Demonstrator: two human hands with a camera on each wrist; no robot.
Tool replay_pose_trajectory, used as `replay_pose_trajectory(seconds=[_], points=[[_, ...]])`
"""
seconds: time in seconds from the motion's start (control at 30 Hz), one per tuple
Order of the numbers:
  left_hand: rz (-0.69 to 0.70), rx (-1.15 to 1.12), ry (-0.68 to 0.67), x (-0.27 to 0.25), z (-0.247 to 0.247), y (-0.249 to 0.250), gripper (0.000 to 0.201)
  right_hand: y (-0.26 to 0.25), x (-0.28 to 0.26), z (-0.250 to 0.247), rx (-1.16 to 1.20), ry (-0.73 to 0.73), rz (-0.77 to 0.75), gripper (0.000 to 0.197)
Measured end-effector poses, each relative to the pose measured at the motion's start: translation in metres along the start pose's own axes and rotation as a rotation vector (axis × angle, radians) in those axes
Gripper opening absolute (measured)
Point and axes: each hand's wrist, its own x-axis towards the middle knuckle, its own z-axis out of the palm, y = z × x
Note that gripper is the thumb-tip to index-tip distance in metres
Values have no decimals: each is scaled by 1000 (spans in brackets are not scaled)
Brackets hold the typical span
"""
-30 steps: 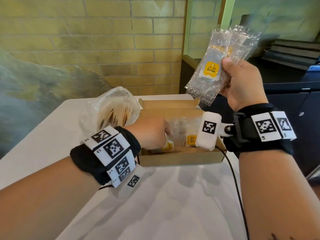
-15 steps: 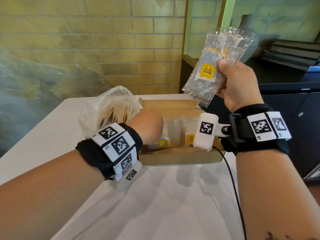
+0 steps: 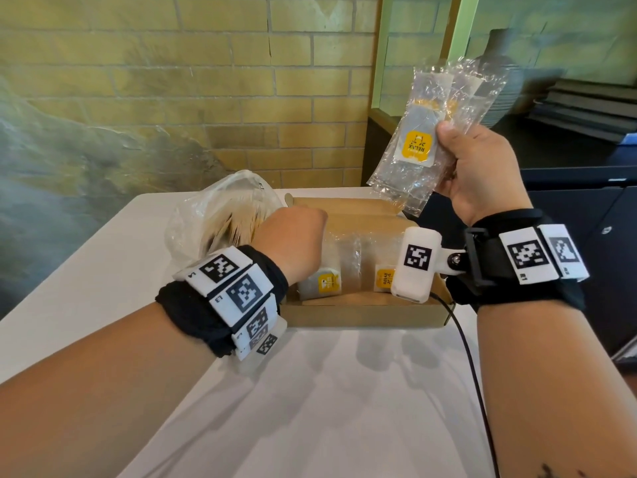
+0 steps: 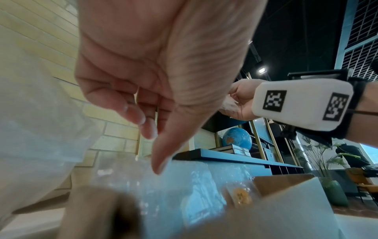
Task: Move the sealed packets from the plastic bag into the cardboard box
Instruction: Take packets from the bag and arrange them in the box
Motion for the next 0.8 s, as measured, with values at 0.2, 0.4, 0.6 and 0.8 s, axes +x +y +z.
replay_pose_trajectory(seconds=[0.2,0.4,0.6,0.8], points=[[-84,-640,159,6,-21,-6,13,3,0,4,-68,-54,24,16],[-152,-1418,16,7,-34,-1,30,10,-2,15,-245,-259,65,18],[-63,-1597,74,2,-25,3,14,11,-14,37,-326,-428,80,23],[-109,-1601,223,6,-18,-8,13,14,-16,43,-382,-496,47,27]])
